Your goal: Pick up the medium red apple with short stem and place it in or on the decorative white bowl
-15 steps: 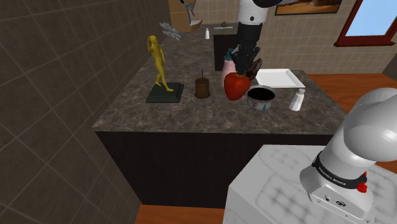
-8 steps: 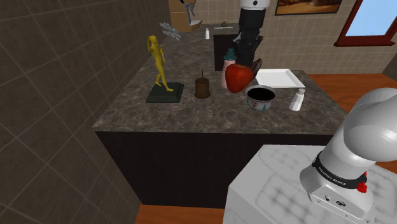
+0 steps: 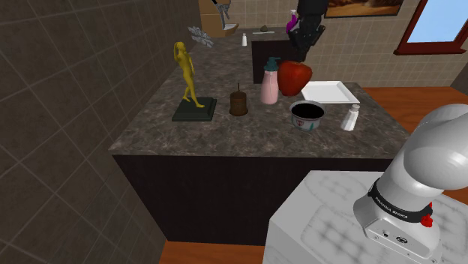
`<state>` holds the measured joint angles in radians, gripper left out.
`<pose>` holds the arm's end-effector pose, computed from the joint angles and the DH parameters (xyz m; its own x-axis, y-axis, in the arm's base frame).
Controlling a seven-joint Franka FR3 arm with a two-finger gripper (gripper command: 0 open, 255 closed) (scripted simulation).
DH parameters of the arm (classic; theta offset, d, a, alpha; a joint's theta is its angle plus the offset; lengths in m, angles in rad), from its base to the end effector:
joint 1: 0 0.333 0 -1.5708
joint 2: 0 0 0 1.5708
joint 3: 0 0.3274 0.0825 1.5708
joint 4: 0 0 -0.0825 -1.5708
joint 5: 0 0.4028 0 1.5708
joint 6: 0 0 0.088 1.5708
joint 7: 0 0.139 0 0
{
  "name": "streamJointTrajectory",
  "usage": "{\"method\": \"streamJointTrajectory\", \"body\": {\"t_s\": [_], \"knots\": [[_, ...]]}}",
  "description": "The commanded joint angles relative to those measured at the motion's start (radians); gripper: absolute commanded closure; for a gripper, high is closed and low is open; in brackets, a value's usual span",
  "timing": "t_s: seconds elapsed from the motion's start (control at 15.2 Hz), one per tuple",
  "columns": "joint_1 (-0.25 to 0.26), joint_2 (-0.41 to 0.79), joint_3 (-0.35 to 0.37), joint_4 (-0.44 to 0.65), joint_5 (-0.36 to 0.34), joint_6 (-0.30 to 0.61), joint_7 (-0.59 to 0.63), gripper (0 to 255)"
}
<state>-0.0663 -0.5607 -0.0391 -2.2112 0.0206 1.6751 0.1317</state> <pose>0.3932 -0.0414 0.5674 0.9727 -0.2315 0.0185 -0.2305 -0.9721 -0.0441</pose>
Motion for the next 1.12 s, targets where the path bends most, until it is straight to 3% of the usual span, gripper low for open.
{"method": "streamJointTrajectory", "body": {"t_s": [0.0, 0.46, 1.06], "knots": [[-0.016, -0.005, -0.037, 0.032, -0.019, -0.038, -0.046, 255], [-0.061, -0.002, -0.153, 0.147, -0.078, -0.150, -0.193, 255], [-0.067, -0.033, -0.158, 0.001, -0.086, -0.035, -0.193, 255]]}}
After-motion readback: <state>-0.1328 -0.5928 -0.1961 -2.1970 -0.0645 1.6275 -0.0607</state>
